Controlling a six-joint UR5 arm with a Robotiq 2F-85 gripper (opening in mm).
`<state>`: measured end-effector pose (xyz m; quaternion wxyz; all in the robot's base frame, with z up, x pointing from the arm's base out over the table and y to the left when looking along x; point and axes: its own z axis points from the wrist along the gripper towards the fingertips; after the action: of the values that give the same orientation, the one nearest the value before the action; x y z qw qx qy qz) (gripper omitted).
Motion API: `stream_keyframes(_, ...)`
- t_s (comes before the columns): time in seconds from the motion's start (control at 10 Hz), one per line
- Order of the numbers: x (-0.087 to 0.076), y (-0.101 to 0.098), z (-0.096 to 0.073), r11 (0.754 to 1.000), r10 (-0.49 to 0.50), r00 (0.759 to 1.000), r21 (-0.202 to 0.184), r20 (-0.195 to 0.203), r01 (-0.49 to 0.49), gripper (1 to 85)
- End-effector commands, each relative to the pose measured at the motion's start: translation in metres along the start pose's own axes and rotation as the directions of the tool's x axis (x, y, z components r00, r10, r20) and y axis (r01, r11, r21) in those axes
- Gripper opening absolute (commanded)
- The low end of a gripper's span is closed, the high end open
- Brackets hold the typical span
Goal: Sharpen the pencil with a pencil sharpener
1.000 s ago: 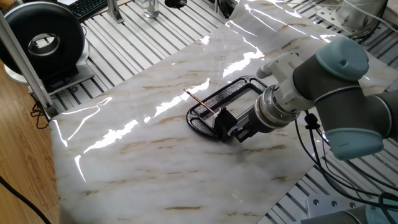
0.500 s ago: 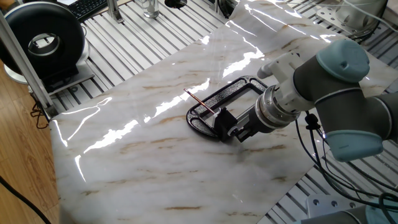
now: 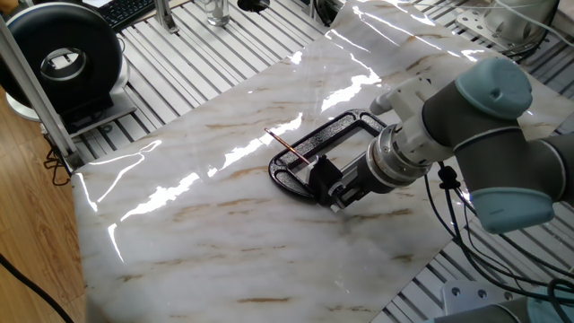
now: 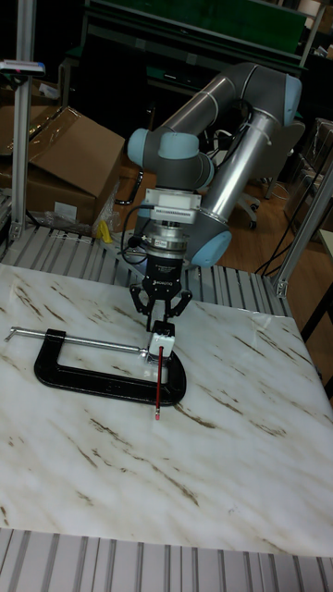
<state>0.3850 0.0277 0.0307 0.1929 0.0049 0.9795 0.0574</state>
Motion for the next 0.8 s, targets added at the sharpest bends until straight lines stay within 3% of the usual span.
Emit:
stream_keyframes(0.0, 0.0001, 0.0023, -0.0023, 1.0, 0.001, 1.0, -0.017, -0.005, -0.001, 35.0)
stream_keyframes(0.3, -0.004, 0.0033, 0.0, 1.0, 0.009, 1.0, -0.021, 0.015, -0.009, 34.7)
stream_keyframes(0.7, 0.0052, 0.0045, -0.0071, 1.0, 0.021, 1.0, -0.013, -0.013, -0.021, 35.7)
